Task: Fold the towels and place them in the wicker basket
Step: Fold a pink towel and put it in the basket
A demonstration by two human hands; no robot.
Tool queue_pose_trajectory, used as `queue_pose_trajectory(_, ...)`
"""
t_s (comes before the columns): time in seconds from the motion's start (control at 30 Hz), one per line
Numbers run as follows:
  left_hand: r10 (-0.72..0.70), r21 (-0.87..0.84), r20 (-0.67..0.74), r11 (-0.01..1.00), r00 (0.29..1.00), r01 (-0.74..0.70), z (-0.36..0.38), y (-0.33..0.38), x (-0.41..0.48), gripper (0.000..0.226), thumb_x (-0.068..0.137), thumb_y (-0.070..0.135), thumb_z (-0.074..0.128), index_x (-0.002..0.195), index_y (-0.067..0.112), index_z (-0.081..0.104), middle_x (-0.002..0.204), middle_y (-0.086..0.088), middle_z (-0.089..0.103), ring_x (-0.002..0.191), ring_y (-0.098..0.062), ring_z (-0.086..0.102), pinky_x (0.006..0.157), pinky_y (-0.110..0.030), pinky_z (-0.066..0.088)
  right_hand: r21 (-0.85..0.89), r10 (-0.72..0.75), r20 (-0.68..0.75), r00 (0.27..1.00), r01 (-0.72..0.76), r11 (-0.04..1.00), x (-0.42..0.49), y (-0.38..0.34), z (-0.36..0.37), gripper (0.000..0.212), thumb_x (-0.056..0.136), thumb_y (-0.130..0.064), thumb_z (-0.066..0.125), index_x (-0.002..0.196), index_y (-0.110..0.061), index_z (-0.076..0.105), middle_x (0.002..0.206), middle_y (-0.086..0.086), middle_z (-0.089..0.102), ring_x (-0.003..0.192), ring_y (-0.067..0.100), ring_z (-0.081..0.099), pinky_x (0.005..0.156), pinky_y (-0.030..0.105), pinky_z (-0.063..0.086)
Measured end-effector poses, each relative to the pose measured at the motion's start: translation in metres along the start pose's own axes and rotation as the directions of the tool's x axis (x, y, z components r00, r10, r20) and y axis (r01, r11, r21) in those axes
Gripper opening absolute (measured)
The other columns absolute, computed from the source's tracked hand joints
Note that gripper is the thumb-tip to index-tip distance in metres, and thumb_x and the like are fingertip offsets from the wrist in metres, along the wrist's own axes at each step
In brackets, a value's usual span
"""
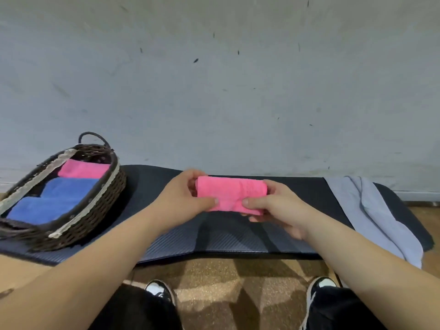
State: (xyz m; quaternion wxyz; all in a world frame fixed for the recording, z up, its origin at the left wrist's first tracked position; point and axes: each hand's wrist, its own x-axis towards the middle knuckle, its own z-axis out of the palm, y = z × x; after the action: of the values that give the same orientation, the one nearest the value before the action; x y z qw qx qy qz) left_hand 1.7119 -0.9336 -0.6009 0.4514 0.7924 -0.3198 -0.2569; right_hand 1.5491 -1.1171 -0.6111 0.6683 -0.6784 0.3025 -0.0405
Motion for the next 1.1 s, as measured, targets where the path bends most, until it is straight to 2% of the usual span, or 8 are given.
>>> queue_pose_trajectory(0.1, -0.073, -0.24, -0.075, 0.969, 0.994, 0.053, -0.022, -0.002, -0.012, 0.049, 0.079, 0.011, 0.086, 0.12, 0.022, 0.062, 0.106, 0.001, 0.075, 0.097, -0.016, 0.074, 0.078, -0.026, 0.061, 0.118, 0.025, 0.018, 1.0, -0.027, 0.993, 0.001, -0.012, 0.033, 0.037, 0.088, -0.006, 0.077, 0.122, -0.009, 0.062, 0.107, 0.017, 0.077, 0.095, 0.032, 0.076, 0.088, 0.046, 0.061)
queue_pose_trajectory(0.3, -0.149, -0.387, -0.122, 0.917, 0.981, 0.091, -0.08, -0.024, -0.031, 0.039, 0.085, 0.005, 0.082, 0.118, 0.012, 0.062, 0.109, -0.008, 0.076, 0.099, -0.026, 0.076, 0.083, -0.043, 0.064, 0.001, 0.006, -0.012, 1.0, -0.006, 1.0, 0.015, -0.039, 0.11, 0.042, 0.093, -0.018, 0.074, 0.13, -0.013, 0.055, 0.109, 0.014, 0.072, 0.08, 0.023, 0.074, 0.079, 0.044, 0.065)
queue_pose_trajectory(0.47, -0.183, -0.297, -0.387, 0.953, 0.904, 0.066, -0.164, -0.055, -0.035, 0.047, 0.079, 0.013, 0.086, 0.118, 0.018, 0.061, 0.112, -0.011, 0.069, 0.1, -0.029, 0.073, 0.083, -0.049, 0.064, -0.22, 0.004, 0.033, 0.999, 0.003, 0.975, 0.034, -0.075, 0.177, 0.088, 0.095, -0.046, 0.065, 0.162, -0.023, 0.013, 0.119, 0.002, 0.065, 0.096, 0.019, 0.071, 0.085, 0.037, 0.062)
queue_pose_trajectory(0.6, -0.132, -0.066, -0.626, 0.991, 0.768, 0.116, -0.226, -0.081, -0.039, 0.047, 0.079, 0.014, 0.083, 0.118, 0.021, 0.058, 0.102, 0.005, 0.065, 0.097, -0.023, 0.068, 0.086, -0.042, 0.058, -0.223, -0.018, 0.08, 0.997, 0.036, 0.974, 0.051, -0.108, 0.227, 0.083, 0.098, -0.042, 0.06, 0.163, -0.023, 0.012, 0.117, -0.001, 0.06, 0.1, 0.018, 0.069, 0.09, 0.038, 0.061)
queue_pose_trajectory(0.73, -0.128, -0.026, -0.664, 0.989, 0.737, 0.149, -0.258, -0.107, -0.025, 0.043, 0.085, 0.012, 0.078, 0.121, 0.021, 0.055, 0.098, 0.011, 0.059, 0.088, -0.014, 0.063, 0.071, -0.028, 0.051, -0.232, -0.011, 0.147, 0.989, 0.045, 0.972, 0.067, -0.126, 0.268, 0.081, 0.097, -0.04, 0.062, 0.162, -0.024, 0.015, 0.116, -0.001, 0.061, 0.097, 0.019, 0.071, 0.085, 0.038, 0.062)
queue_pose_trajectory(0.9, -0.252, -0.161, -0.557, 0.968, 0.791, 0.194, -0.272, -0.138, 0.014, 0.052, 0.086, 0.014, 0.08, 0.131, 0.014, 0.055, 0.114, -0.007, 0.061, 0.093, -0.024, 0.068, 0.074, -0.038, 0.064, -0.243, -0.003, 0.162, 0.987, 0.043, 0.969, 0.088, -0.126, 0.283, 0.078, 0.098, -0.036, 0.061, 0.162, -0.022, 0.018, 0.103, -0.006, 0.061, 0.098, 0.02, 0.071, 0.087, 0.039, 0.06)
queue_pose_trajectory(1.0, -0.253, 0.174, -0.508, 0.906, 0.823, 0.386, -0.276, -0.156, 0.033, 0.049, 0.086, 0.025, 0.078, 0.128, 0.012, 0.056, 0.115, -0.009, 0.065, 0.096, -0.027, 0.063, 0.082, -0.038, 0.055, -0.272, 0.004, 0.155, 0.988, 0.039, 0.962, 0.099, -0.121, 0.276, 0.078, 0.097, -0.037, 0.062, 0.161, -0.021, 0.019, 0.105, -0.003, 0.063, 0.098, 0.019, 0.071, 0.087, 0.039, 0.06)
queue_pose_trajectory(1.1, -0.185, 0.582, -0.535, 0.627, 0.825, 0.518, -0.27, -0.163, 0.044, 0.046, 0.089, 0.03, 0.069, 0.127, 0.014, 0.05, 0.13, -0.012, 0.056, 0.112, -0.032, 0.054, 0.088, -0.042, 0.048, -0.295, 0.019, 0.154, 0.988, 0.028, 0.955, 0.108, -0.114, 0.27, 0.076, 0.098, -0.036, 0.061, 0.161, -0.023, 0.021, 0.109, -0.002, 0.064, 0.098, 0.018, 0.07, 0.087, 0.038, 0.062)
